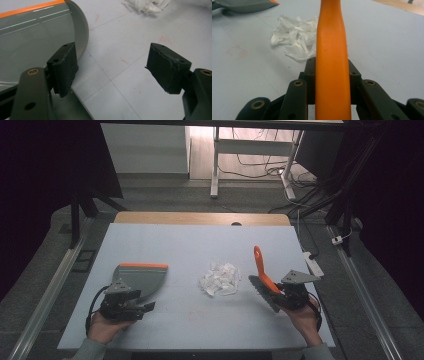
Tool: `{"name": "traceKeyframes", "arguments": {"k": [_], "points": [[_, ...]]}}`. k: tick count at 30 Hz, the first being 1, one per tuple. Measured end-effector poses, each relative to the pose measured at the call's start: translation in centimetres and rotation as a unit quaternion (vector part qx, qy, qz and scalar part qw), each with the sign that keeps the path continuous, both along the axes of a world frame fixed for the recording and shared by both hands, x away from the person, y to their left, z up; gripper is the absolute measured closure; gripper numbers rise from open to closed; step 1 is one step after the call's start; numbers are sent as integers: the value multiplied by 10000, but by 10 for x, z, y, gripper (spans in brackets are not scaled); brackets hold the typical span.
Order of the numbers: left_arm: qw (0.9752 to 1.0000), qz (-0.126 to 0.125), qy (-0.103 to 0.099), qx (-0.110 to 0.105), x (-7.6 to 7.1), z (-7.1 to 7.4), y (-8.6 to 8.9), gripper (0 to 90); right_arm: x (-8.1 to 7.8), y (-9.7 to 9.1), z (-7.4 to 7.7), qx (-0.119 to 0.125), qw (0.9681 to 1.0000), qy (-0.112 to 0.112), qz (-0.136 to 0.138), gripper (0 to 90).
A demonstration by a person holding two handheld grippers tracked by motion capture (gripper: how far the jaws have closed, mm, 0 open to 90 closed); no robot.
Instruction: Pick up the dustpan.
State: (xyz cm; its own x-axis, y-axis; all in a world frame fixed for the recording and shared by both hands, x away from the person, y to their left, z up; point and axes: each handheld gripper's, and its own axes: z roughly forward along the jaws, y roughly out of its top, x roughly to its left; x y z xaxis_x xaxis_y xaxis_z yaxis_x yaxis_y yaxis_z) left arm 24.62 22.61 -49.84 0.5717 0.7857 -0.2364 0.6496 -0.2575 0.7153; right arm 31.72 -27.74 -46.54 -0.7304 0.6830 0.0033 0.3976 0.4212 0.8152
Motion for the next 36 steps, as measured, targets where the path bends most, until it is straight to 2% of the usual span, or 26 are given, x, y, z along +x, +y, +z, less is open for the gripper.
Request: {"name": "traceKeyframes", "arguments": {"k": [8, 17, 19, 25, 30, 36], "points": [[10000, 50, 33, 45, 0, 4, -1, 256, 0, 0, 0, 5, 10000, -2, -11, 705], [9992, 309, 174, 193, 2, 16, -1, 256, 1, -2, 1, 79, 10000, 17, -39, 705], [9983, 437, 260, 293, 4, 20, -2, 256, 1, -2, 1, 86, 10000, 29, -21, 705], [9958, 597, 423, 551, 9, 28, -4, 245, 2, -1, 1, 55, 10000, 17, 16, 705], [9945, 829, 426, 476, 10, 35, 0, 237, 3, -1, 1, 60, 10000, 14, -9, 705], [9908, 1084, 625, 510, 6, 35, 11, 191, 2, -1, 1, 21, 10000, 4, -36, 704]]}}
